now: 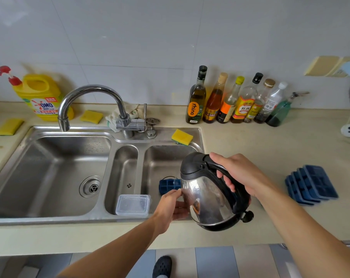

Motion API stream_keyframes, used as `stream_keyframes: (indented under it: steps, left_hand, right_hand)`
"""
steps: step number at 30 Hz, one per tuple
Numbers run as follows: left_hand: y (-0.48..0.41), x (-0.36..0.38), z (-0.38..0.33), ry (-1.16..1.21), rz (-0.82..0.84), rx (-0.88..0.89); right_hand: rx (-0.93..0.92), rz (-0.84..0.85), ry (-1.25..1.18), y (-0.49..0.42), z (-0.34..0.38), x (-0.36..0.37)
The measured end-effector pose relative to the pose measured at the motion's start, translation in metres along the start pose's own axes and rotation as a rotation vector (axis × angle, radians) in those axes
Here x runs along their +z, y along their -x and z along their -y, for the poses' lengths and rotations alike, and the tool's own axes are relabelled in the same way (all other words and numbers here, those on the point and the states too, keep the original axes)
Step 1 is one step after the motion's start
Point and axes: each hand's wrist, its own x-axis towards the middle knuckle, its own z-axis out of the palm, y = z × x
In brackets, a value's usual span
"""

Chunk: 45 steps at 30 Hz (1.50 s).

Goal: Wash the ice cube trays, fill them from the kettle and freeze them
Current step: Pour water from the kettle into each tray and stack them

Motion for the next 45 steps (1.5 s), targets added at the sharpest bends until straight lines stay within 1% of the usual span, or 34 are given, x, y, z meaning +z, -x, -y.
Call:
stream_keyframes:
  steps: [18, 24, 27, 29, 31, 34, 37, 40, 45]
  left_hand:
    - [-0.001, -0.018, 0.002, 0.044, -0.06, 0.011]
    - [-0.008, -0.02, -0.005, -0.013, -0.047, 0.05]
    - [-0.013, -0.016, -0.016, -0.122, -0.014, 0.095]
    - [-0.018, -0.011, -0.023, -0.198, -0.046, 0.151]
    - [-0.023, -0.005, -0.032, -0.232, -0.067, 0.243]
    - [-0.026, 0.011, -0.054, -0.258, -0.021, 0.371]
    - [-0.032, 0.033, -0.076, -0.313, 0.073, 0.491]
    - [-0.046, 0.06, -0.093, -0.4, 0.133, 0.522]
    - [-0.085, 0.103, -0.121, -0.516, 0.109, 0.516]
  right_hand:
    - [-0.014, 0.034, 0.021, -0.011, 0.01, 0.016]
    - [-0.034, -0.023, -0.027, -0.012, 0.001, 0.011]
    - [-0.046, -0.082, -0.081, -0.011, -0.008, 0.008]
    - [-0.055, -0.135, -0.136, -0.011, -0.016, 0.003]
    - [-0.061, -0.196, -0.199, -0.012, -0.024, -0.003]
    - [-0.086, -0.298, -0.257, -0.016, -0.037, -0.014]
    - [-0.091, -0.383, -0.304, -0.025, -0.049, -0.029]
    - [-0.096, -0.431, -0.343, -0.044, -0.061, -0.048]
    - [-0.114, -0.41, -0.355, -0.088, -0.075, -0.093]
